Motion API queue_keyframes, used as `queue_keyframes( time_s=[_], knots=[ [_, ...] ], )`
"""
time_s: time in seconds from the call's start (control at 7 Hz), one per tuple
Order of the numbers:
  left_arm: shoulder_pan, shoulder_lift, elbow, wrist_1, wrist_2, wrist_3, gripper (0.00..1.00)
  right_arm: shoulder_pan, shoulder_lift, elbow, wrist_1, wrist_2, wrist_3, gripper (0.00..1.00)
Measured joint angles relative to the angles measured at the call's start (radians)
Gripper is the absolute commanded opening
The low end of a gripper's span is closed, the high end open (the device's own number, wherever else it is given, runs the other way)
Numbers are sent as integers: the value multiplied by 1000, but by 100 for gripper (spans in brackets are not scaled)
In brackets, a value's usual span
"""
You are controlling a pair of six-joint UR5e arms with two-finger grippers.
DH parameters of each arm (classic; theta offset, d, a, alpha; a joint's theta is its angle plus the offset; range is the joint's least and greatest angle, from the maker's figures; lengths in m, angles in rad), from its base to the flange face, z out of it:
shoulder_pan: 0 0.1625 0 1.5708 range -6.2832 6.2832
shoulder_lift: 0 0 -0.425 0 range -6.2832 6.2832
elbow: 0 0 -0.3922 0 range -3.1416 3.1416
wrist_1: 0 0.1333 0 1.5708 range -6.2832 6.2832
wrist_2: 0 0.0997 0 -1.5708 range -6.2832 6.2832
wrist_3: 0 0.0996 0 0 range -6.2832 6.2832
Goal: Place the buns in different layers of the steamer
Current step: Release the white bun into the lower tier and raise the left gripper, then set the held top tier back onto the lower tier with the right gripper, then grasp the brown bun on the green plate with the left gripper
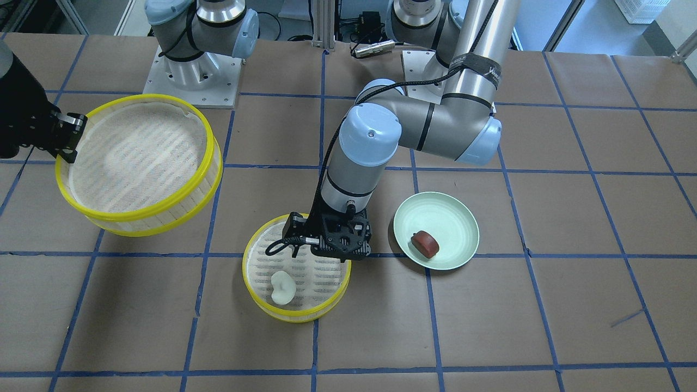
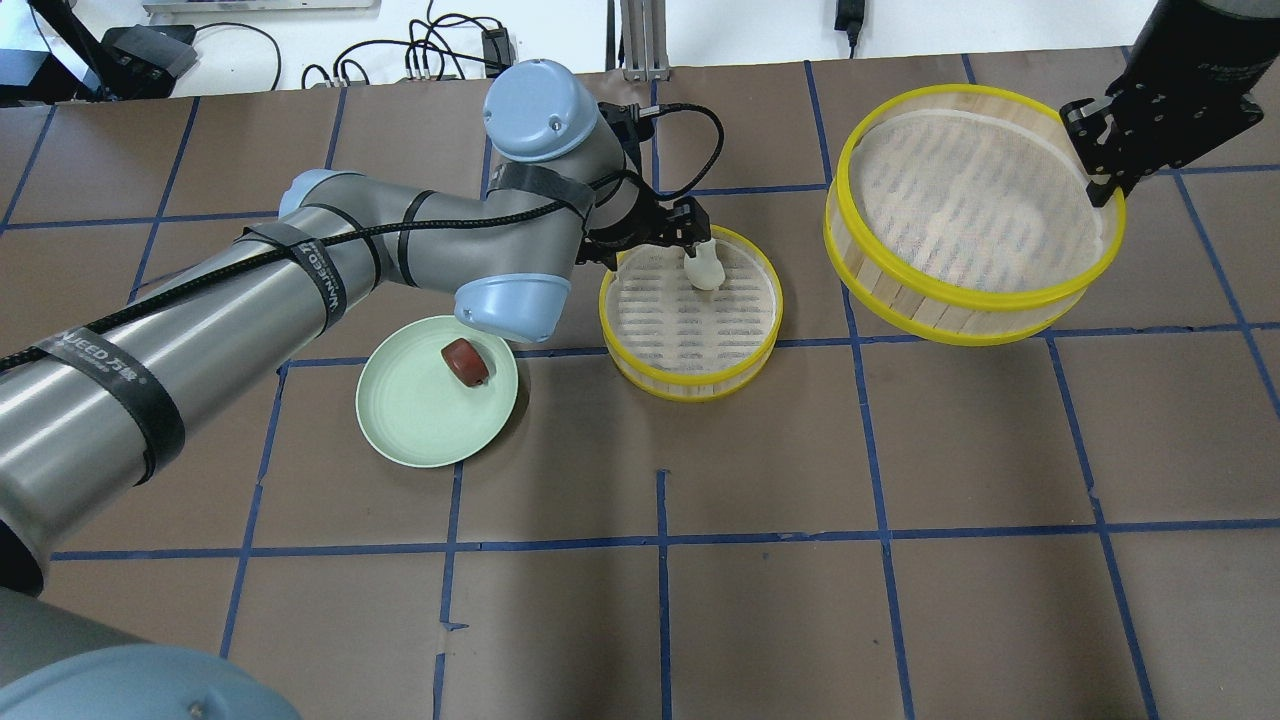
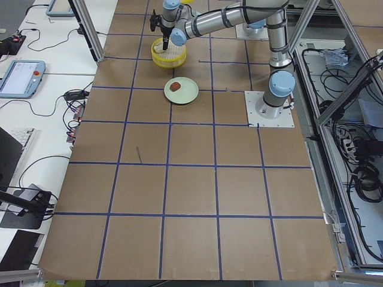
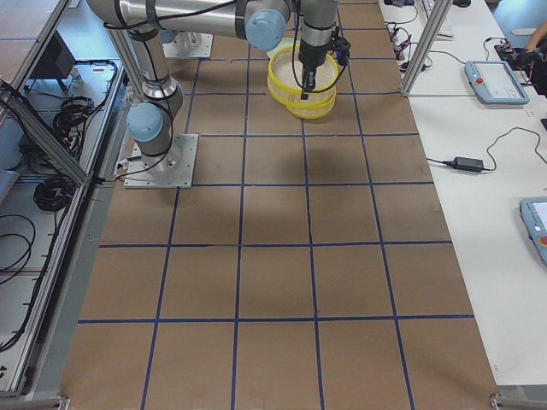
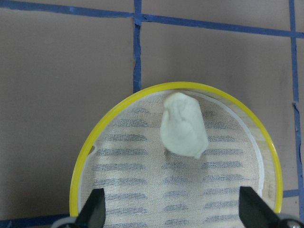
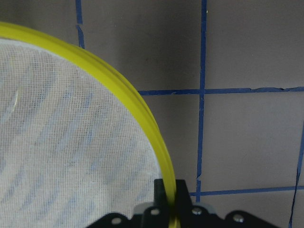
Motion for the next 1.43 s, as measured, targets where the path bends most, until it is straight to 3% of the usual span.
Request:
queue_keyframes(
  time_s=[0.43,0.71,1.14,1.43],
  knots=[
    [187,50,-22,-120,46,241,100,46,38,-1,-26,3,71,8],
    [293,96,-73,-208,51,352,100,185,113,0,-121,1,235,8],
    [372,96,-142,-221,117,469,100,380,252,46,-321,-5,475,8],
    [382,89,-188,-216,122,453,100,414,318,67,-394,-5,515,9]
  ],
)
